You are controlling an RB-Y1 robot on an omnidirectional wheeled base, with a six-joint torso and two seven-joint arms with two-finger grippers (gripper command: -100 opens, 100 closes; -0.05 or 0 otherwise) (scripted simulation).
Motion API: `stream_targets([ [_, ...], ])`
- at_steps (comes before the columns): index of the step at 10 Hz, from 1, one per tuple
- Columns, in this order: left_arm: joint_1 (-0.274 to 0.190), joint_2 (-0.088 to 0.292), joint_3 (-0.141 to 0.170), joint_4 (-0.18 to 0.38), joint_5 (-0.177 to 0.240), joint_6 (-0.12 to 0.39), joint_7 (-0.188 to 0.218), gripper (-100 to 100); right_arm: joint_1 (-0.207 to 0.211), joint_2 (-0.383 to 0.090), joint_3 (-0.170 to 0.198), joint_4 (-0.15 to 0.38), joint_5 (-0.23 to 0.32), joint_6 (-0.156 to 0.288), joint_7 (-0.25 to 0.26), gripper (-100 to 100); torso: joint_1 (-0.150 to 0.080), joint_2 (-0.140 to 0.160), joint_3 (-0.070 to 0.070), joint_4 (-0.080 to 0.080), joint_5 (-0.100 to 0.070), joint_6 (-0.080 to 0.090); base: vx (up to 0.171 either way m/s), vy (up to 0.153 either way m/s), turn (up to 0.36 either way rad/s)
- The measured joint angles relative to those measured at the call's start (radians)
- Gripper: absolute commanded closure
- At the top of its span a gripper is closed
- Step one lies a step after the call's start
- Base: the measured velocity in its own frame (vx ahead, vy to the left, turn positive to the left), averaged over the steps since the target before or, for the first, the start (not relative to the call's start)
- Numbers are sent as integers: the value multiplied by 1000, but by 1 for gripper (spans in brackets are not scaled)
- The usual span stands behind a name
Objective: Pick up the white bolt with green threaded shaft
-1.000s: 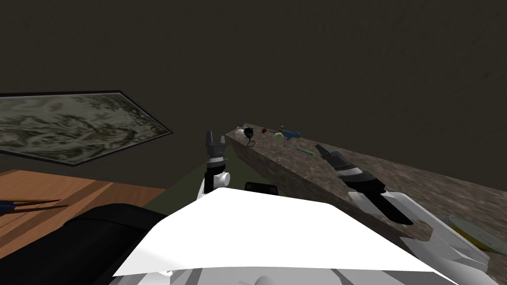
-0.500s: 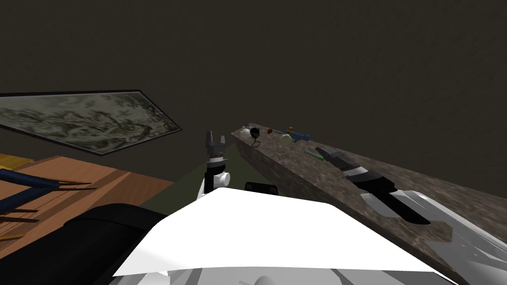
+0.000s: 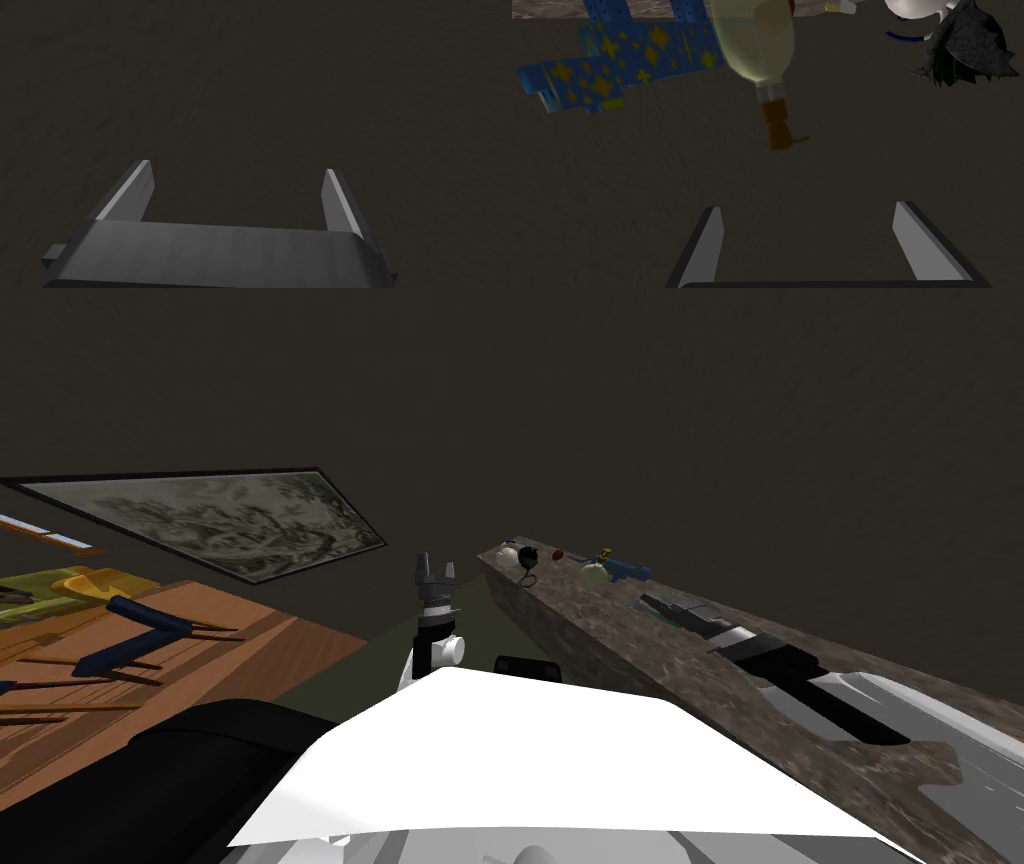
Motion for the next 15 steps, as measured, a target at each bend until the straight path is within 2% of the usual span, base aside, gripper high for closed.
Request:
stream_targets([
  [3,0,0,0,0,0,0,0,0,7,-82,15,58,30,6,-3,-100,0,1,0,0,0,1,26,35,173],
  [6,0,0,0,0,0,0,0,0,15,-162,42,142,67,-2,2,-100,0,0,0,0,0,1,30,25,127],
  [9,0,0,0,0,0,0,0,0,19,-236,75,204,98,3,0,-100,-1,1,0,0,0,1,29,19,161],
  [11,0,0,0,0,0,0,0,0,36,-292,110,272,131,-9,8,-100,-1,0,0,0,0,1,35,14,195],
  [13,0,0,0,0,0,0,0,0,15,-344,163,353,159,-14,7,-100,-1,1,0,0,0,1,33,13,217],
  [14,0,0,0,0,0,0,0,0,26,-368,190,395,178,-18,12,-100,-1,0,0,0,0,1,25,4,77],
  [15,0,0,0,0,0,0,0,0,38,-388,199,406,186,-17,14,-100,-1,1,1,0,0,2,17,7,134],
])
